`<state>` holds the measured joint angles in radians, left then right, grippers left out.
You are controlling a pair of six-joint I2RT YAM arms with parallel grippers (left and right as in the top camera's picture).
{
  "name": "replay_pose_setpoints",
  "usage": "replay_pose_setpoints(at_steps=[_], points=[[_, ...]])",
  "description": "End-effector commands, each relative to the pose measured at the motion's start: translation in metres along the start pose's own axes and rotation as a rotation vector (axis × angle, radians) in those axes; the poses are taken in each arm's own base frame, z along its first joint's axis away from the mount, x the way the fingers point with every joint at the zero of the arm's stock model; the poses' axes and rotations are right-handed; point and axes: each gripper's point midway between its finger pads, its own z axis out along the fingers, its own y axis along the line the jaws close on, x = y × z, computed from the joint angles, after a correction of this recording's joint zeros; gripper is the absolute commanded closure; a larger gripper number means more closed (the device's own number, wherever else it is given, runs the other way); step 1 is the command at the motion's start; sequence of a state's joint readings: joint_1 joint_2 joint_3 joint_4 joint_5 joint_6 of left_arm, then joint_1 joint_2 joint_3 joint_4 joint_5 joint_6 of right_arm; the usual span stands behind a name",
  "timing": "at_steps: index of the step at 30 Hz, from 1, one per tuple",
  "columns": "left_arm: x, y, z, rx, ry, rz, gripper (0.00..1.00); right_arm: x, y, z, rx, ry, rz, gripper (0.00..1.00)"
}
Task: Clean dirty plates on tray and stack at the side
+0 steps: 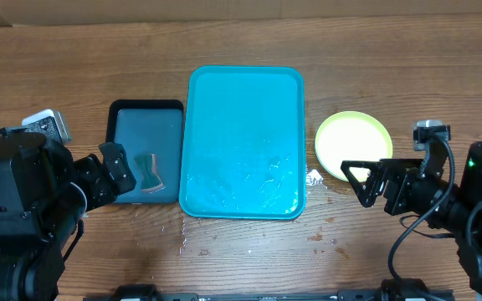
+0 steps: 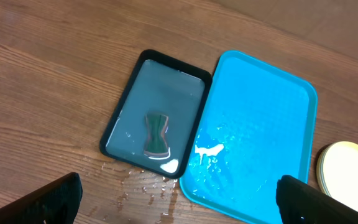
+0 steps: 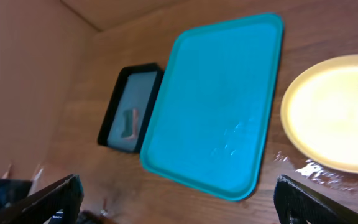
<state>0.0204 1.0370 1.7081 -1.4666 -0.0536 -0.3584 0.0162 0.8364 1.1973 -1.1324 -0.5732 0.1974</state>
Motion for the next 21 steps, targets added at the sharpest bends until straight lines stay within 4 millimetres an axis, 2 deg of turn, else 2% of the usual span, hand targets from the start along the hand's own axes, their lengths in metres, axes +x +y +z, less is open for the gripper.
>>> replay_pose_setpoints(at_steps=[1, 5, 7, 9, 16, 21], points=[[-0.003, 0.001, -0.003, -0.006, -0.019, 0.021, 0.00, -0.014, -0.009, -0.005, 0.086, -0.080, -0.067, 0.00], [-0.003, 0.001, -0.003, -0.006, -0.019, 0.021, 0.00, -0.038, -0.012, -0.009, 0.128, -0.272, -0.234, 0.00], [-0.003, 0.001, -0.003, -0.006, -0.019, 0.021, 0.00, -0.037, -0.019, -0.010, 0.143, -0.372, -0.288, 0.00], [-0.003, 0.001, -0.003, -0.006, -0.019, 0.021, 0.00, -0.026, -0.029, -0.007, 0.154, -0.415, -0.301, 0.00], [-0.003, 0.001, -0.003, -0.006, -0.019, 0.021, 0.00, 0.034, -0.073, 0.021, 0.159, -0.488, -0.319, 0.00], [-0.003, 0.001, -0.003, -0.006, -0.019, 0.021, 0.00, 0.057, -0.094, 0.039, 0.149, -0.549, -0.345, 0.00]])
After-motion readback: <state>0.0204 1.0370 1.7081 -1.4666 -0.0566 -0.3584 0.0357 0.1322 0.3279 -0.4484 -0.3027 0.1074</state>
